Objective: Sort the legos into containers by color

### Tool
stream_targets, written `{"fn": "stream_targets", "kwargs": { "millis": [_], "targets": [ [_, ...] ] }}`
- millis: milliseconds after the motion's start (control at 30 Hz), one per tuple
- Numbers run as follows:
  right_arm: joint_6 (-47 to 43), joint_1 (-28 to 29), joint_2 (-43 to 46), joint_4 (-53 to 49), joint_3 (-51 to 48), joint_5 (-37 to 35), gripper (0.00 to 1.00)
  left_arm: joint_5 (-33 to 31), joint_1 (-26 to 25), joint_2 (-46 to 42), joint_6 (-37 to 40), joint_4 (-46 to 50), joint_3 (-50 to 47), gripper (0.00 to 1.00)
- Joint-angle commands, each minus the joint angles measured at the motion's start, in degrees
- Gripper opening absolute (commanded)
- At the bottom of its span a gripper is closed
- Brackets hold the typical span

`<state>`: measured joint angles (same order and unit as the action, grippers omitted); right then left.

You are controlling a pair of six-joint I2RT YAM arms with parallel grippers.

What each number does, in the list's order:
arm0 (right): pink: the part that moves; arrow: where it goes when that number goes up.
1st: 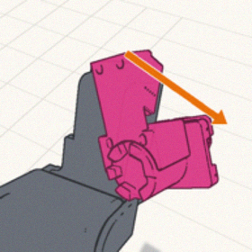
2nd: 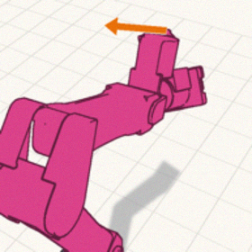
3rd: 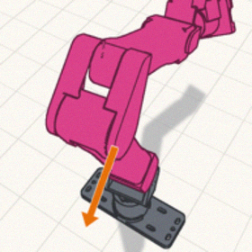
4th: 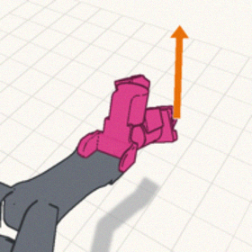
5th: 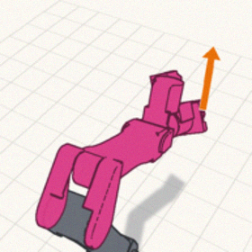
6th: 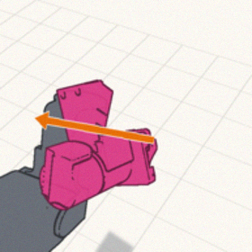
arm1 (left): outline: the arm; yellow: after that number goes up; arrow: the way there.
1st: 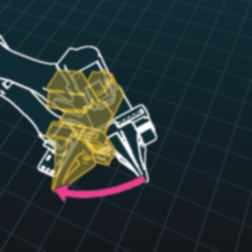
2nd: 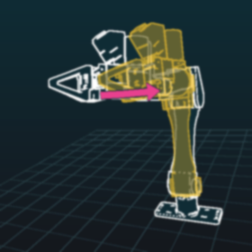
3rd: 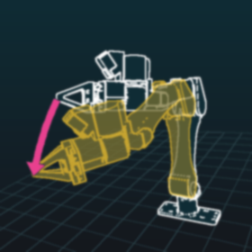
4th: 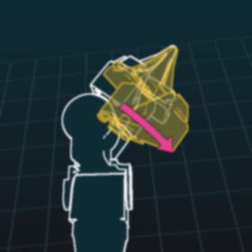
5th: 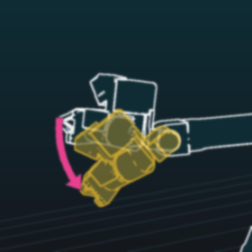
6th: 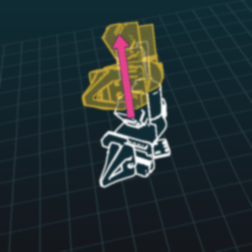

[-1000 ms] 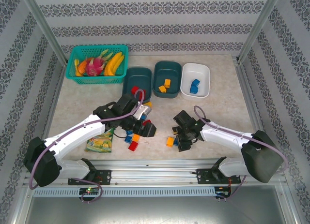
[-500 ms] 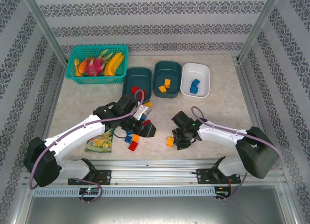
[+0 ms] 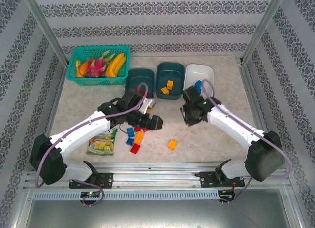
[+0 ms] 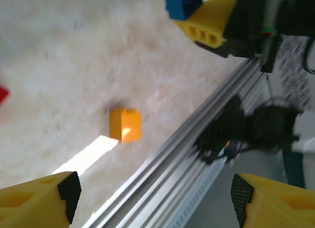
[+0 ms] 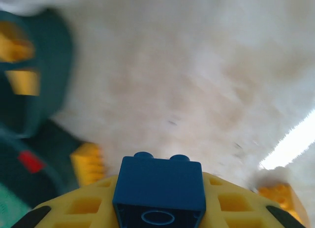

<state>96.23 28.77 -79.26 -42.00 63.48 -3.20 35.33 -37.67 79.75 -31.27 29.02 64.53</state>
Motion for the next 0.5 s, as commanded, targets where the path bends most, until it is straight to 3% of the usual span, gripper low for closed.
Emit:
{"fn": "stream_targets", "kwargs": {
  "millis": [0, 200, 367, 467],
  "targets": [
    [-20.1, -5.8, -2.1, -6.9, 8.7, -5.8, 0.27, -0.6, 3.3, 4.8, -5.0, -6.6, 8.3, 0.82],
    [-37.1, -15.3, -16.1, -11.7, 25.0, -6.3, 0.27, -0.5, 5.3, 19.3, -4.4, -3.9, 25.1, 0.82],
    [-41.9, -18.7, -29.3, -18.3, 37.6, -8.4, 0.28, -0.6, 5.8, 27.8, -5.4, -4.4, 33.6, 0.82],
    [-41.6, -20.0, -33.9, -20.1, 40.0, -9.5, 0.28, -0.1, 5.8, 31.5, -6.4, -5.2, 37.1, 0.82]
  ]
}}
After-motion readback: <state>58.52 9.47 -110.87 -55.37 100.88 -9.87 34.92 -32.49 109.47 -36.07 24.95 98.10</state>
